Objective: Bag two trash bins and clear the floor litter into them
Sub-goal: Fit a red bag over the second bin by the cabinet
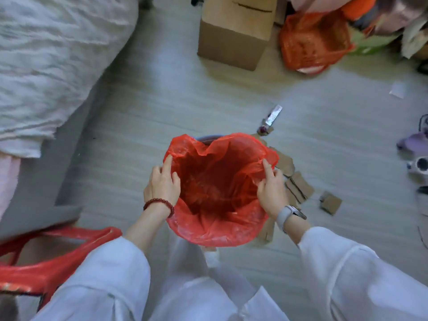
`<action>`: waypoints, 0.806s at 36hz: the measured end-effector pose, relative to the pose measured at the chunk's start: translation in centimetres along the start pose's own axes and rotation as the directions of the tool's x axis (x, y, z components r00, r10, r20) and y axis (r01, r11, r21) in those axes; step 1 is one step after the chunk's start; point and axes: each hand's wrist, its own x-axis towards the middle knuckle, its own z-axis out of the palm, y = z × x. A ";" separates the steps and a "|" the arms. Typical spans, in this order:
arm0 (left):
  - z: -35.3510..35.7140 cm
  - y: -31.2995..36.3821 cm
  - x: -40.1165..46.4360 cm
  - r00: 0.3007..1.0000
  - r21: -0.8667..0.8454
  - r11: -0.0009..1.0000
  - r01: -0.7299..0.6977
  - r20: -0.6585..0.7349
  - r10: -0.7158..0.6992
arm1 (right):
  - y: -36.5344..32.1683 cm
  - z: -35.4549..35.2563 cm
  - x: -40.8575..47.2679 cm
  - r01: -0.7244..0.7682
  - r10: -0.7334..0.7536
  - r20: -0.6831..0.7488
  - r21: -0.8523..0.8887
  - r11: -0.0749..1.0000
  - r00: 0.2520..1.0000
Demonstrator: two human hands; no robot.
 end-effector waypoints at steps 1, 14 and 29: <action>-0.2 1.1 1.7 1.000 0.006 1.000 -0.023 0.017 0.023 | -0.1 -0.4 1.2 -0.026 0.027 -0.018 0.005 1.000 0.999; -1.1 16.2 21.3 0.936 0.069 0.944 -0.323 0.168 0.308 | -1.9 -6.0 17.8 -0.278 0.317 -0.156 0.230 0.933 0.935; 16.5 31.7 47.4 0.896 0.100 0.909 -0.406 0.238 0.374 | 8.1 -2.0 46.4 -0.297 0.350 -0.185 0.260 0.919 0.919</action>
